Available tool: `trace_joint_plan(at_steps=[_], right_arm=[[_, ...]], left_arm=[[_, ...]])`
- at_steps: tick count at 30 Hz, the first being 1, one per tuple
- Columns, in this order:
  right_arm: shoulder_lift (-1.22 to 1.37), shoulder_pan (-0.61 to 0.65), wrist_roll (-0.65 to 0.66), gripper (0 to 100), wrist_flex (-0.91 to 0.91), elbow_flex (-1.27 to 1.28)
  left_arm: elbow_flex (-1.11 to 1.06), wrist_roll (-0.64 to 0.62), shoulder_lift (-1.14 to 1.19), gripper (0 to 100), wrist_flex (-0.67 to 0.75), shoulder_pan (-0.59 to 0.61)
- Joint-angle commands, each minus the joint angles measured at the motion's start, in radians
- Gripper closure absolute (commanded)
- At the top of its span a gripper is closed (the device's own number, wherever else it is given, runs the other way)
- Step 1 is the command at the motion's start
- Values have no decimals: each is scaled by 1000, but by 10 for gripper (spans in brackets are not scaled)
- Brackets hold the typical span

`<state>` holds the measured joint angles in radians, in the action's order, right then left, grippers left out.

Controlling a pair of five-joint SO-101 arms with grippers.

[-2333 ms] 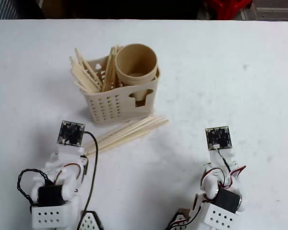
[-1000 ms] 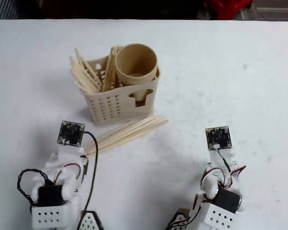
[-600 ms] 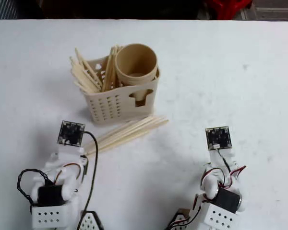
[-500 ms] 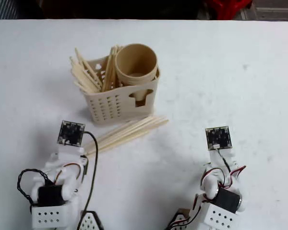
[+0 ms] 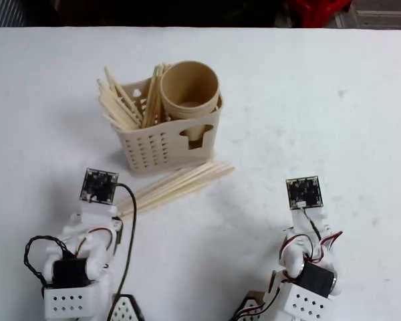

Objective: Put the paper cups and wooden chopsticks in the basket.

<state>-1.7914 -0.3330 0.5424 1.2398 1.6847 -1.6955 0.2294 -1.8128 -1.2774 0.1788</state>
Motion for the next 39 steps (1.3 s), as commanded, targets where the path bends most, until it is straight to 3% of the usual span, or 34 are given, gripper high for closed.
trace_joint_plan(at_steps=[1, 27, 39], right_arm=[[-7, 7, -11, 981, -15, 6], [-7, 7, -11, 981, -15, 6], [-7, 79, -15, 981, -13, 6]], left_arm=[[3, -12, -5, 883, -6, 8], [3, -11, -5, 883, -6, 7], [3, -9, -5, 883, -6, 4]])
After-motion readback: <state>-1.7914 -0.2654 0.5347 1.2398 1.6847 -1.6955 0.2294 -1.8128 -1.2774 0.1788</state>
